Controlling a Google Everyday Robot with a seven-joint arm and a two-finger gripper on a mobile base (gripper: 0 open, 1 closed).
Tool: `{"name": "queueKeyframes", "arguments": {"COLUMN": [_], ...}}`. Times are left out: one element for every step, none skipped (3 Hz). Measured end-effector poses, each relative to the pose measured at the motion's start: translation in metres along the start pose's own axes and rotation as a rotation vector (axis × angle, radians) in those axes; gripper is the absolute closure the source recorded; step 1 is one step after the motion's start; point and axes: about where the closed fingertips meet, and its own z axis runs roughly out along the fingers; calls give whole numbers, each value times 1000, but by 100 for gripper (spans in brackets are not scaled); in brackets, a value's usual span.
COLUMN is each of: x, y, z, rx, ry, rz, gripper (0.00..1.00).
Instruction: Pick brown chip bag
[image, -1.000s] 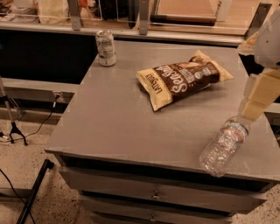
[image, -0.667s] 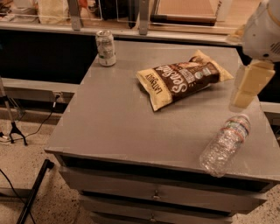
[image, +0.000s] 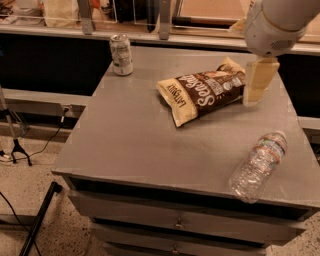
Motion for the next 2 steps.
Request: {"name": "queueKeyframes", "arguments": {"x": [-5,-8], "y": [-30,-46], "z": [33,69], "rx": [12,6], "ry": [9,-9], "rz": [-73,-111], "gripper": [0,0]}}
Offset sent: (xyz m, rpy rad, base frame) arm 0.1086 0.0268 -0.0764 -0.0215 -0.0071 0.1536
